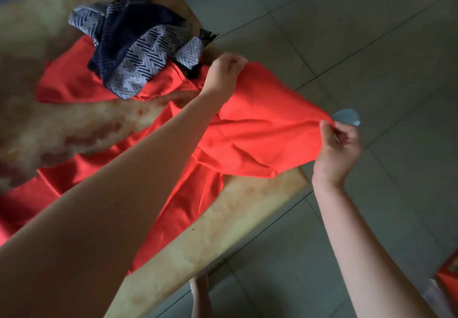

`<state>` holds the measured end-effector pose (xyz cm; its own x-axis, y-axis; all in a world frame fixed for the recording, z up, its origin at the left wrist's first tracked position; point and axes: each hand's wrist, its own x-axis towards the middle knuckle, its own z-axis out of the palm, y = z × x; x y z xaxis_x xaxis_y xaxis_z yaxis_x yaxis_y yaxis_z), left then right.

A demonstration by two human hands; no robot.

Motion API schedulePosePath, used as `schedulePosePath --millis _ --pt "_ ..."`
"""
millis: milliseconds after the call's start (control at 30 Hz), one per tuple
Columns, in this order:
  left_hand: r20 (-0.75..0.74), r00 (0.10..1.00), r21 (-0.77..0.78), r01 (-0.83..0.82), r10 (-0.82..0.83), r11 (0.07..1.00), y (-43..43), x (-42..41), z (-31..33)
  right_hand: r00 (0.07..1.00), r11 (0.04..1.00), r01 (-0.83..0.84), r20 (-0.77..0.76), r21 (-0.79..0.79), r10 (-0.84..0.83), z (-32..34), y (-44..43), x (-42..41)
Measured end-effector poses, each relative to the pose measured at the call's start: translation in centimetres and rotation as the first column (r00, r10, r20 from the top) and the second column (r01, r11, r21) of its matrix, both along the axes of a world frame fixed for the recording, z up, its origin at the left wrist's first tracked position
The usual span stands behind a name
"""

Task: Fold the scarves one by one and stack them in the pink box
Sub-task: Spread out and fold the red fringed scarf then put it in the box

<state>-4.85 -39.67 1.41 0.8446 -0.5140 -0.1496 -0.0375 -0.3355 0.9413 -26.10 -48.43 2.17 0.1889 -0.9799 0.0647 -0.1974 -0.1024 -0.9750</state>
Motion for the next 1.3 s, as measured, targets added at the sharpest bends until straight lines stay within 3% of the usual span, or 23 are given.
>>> schedulePosePath --millis 100,233,400,500,633,700,900,967,1067,1167,1300 --pt "-0.002 0.997 -0.069 -0.072 0.072 0.995 -0.6 0.2 0.4 0.998 0.999 -0.027 -0.055 -0.041 0.025 0.0 0.9 -0.5" --pt "0.071 0.991 0.267 0.086 -0.109 0.960 2.6 -0.6 -3.4 0.906 0.967 -0.223 -0.342 0.119 0.251 -5.6 3.7 -1.7" --pt "0.115 0.956 0.392 0.207 -0.271 0.896 7.1 -1.3 -6.2 0.748 0.917 -0.356 -0.533 0.183 0.396 -8.3 6.1 -1.9" --pt "0.198 0.948 0.440 0.141 -0.249 0.887 10.0 -0.8 -6.3 0.721 0.915 -0.395 -0.591 0.079 0.362 -7.9 6.7 -2.2" --pt "0.172 0.974 0.457 0.053 -0.147 0.888 14.8 0.3 -6.3 0.666 0.860 -0.483 -0.707 -0.164 0.239 -7.4 8.2 -2.9" --pt "0.167 0.980 0.480 0.018 -0.111 0.877 17.2 0.8 -6.1 0.641 0.825 -0.544 -0.711 -0.155 0.289 -7.0 10.1 -2.9" --pt "0.024 0.989 0.598 0.100 -0.143 0.795 23.0 2.0 -8.1 0.437 0.652 -0.754 -0.801 -0.079 0.410 -8.3 16.6 -2.3" --pt "0.053 0.984 0.634 0.098 -0.170 0.767 24.3 2.0 -8.8 0.482 0.746 -0.664 -0.792 -0.052 0.375 -8.6 18.3 -2.5" --pt "0.060 0.991 0.600 0.058 -0.117 0.798 25.3 1.7 -8.9 0.520 0.902 -0.432 -0.811 0.021 0.269 -8.6 21.0 -3.0" --pt "-0.011 0.993 0.615 0.099 -0.117 0.782 25.8 1.7 -8.4 0.484 0.942 -0.330 -0.846 0.063 0.226 -8.6 23.3 -2.7" --pt "0.085 0.970 0.788 0.074 -0.227 0.612 25.8 1.8 -7.6 0.423 0.962 -0.240 -0.879 0.128 0.222 -8.7 24.7 -1.3"
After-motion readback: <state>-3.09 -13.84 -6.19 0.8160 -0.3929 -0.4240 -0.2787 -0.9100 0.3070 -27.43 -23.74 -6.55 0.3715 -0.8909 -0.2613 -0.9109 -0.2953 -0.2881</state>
